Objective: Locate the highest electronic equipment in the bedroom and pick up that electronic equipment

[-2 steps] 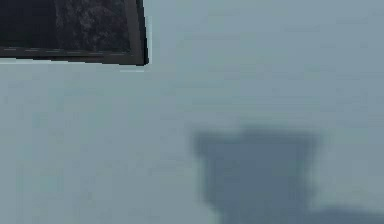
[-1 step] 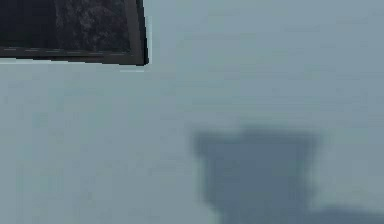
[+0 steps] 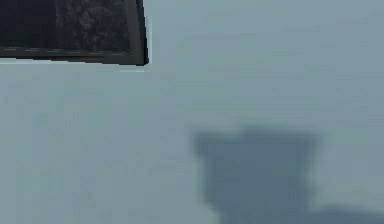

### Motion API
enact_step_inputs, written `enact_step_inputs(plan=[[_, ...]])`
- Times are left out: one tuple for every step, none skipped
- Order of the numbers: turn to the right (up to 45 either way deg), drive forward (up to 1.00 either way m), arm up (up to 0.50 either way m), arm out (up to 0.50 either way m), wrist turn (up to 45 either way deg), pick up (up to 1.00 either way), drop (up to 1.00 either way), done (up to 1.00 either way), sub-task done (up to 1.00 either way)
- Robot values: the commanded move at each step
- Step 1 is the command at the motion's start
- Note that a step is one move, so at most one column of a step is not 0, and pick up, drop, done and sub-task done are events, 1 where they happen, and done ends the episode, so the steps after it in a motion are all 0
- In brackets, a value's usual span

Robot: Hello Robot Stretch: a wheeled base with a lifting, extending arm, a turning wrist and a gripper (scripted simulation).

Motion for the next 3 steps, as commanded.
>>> enact_step_inputs(plan=[[0.0,0.00,0.00,0.00,24.0,0.00,0.00,0.00,0.00],[0.0,0.00,0.00,0.00,0.0,1.00,0.00,0.00,0.00],[0.0,0.00,0.00,0.00,0.0,0.00,0.00,1.00,0.00]])
